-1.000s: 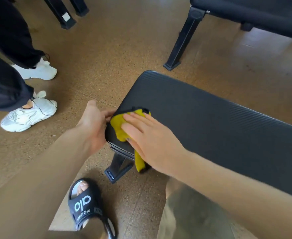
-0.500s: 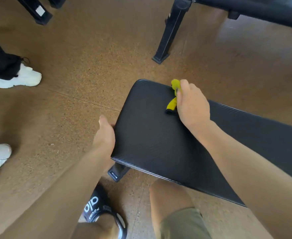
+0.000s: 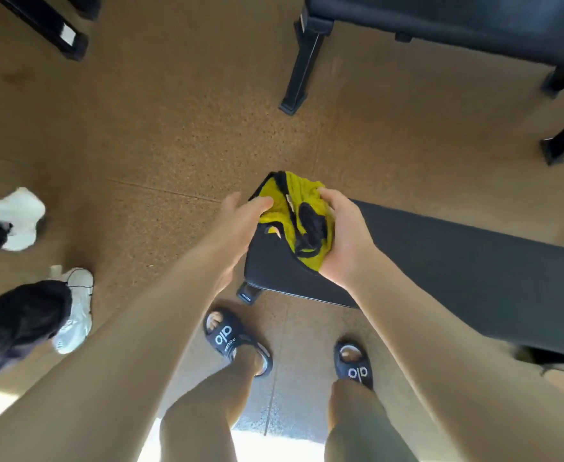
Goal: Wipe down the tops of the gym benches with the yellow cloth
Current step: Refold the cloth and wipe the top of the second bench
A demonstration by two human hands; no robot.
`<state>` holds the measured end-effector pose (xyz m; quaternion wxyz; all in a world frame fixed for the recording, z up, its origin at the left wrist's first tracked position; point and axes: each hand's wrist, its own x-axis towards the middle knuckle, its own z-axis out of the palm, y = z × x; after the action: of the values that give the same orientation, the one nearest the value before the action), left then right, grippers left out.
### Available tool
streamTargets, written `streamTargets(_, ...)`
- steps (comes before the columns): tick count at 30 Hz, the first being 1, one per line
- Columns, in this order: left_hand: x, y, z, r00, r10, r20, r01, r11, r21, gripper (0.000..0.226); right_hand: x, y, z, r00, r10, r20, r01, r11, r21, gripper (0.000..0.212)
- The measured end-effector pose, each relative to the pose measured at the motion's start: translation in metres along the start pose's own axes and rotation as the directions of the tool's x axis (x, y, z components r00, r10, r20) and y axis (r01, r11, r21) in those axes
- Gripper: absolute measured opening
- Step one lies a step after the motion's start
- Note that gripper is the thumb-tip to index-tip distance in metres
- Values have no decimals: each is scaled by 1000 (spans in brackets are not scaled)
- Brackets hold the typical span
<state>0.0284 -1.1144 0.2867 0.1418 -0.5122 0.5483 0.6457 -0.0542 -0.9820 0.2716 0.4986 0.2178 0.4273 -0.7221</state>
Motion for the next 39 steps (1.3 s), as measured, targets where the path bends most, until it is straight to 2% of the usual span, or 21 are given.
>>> streamTargets(3,-39,49,-25,996,-12,91,13,1000,-4,43,-45,-23,44,991,48,126,-58,995,79,57)
streamTargets(5,-59,80,-36,989,15,148,-21,999,40,30,-62,-34,67,971,52,235,-71,995,70,56)
streamTargets(11,-91,150,-51,985,82,154,-105,984,147,19,-98,-75,105,956,28,292,-75,986,151,45)
streamTargets(15,-105,192,-41,987,109,120,-130,974,184,17,-111,-110,110,981,38,190,-51,997,60,41)
streamTargets(17,-108,211,-35,986,125,112,-145,970,194,17,-115,-127,113,982,18,189,-23,999,24,44)
streamTargets(21,-106,247,-20,977,154,146,-185,955,231,37,-113,-159,119,984,-21,179,32,998,-59,44)
streamTargets(23,-100,264,-13,973,199,113,-224,932,284,37,-110,-174,123,984,-46,173,59,996,-74,44)
streamTargets(26,-86,291,-4,968,228,109,-252,904,345,23,-98,-194,122,995,-63,76,66,997,-38,45)
streamTargets(30,-57,334,-7,960,230,158,-276,867,415,20,-70,-218,132,993,-72,-99,74,997,19,46)
streamTargets(35,1,397,-19,936,213,279,-327,818,474,19,-21,-249,172,944,-166,-285,191,980,60,37)
streamTargets(37,29,423,-29,922,195,334,-350,790,503,20,3,-258,194,922,-179,-342,227,968,104,37)
streamTargets(39,56,449,-44,914,172,367,-357,769,530,20,27,-266,222,924,-172,-341,232,963,141,34)
